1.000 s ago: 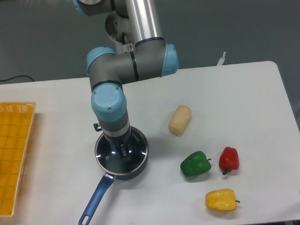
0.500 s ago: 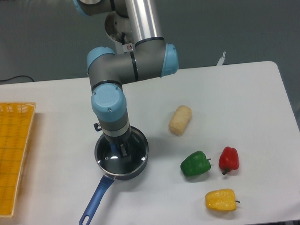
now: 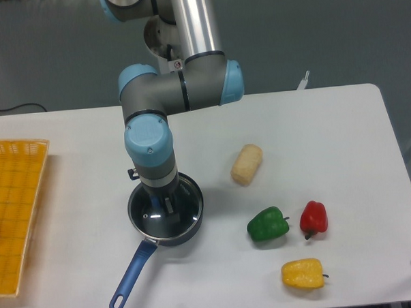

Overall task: Open the lid
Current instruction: 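Close the gripper on the blue lid knob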

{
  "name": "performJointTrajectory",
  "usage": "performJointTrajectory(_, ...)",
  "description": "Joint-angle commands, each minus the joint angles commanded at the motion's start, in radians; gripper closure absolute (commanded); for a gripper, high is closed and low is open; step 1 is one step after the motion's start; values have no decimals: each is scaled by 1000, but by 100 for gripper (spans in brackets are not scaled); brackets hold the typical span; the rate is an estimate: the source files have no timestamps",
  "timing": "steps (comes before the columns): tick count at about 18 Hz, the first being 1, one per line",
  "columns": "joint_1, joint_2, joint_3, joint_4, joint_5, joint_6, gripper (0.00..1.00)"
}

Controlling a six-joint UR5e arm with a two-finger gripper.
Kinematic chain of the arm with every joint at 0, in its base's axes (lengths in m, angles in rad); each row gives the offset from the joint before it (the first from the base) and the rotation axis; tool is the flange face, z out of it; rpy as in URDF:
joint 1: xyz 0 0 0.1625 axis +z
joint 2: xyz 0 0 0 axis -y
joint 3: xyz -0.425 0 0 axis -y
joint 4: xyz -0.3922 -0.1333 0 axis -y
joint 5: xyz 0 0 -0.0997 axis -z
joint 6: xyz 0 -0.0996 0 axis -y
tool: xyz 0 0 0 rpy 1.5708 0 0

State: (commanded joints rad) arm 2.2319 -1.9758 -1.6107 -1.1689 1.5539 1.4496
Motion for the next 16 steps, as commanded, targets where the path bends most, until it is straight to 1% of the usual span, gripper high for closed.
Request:
performJointTrajectory(1, 0, 0, 0, 0, 0, 0, 45)
performJointTrajectory(5, 0, 0, -3, 0, 0, 0, 55)
performJointTrajectory(8, 0, 2, -5, 0, 0, 0, 60)
performJointTrajectory(16, 0, 3, -6, 0, 0, 0, 61)
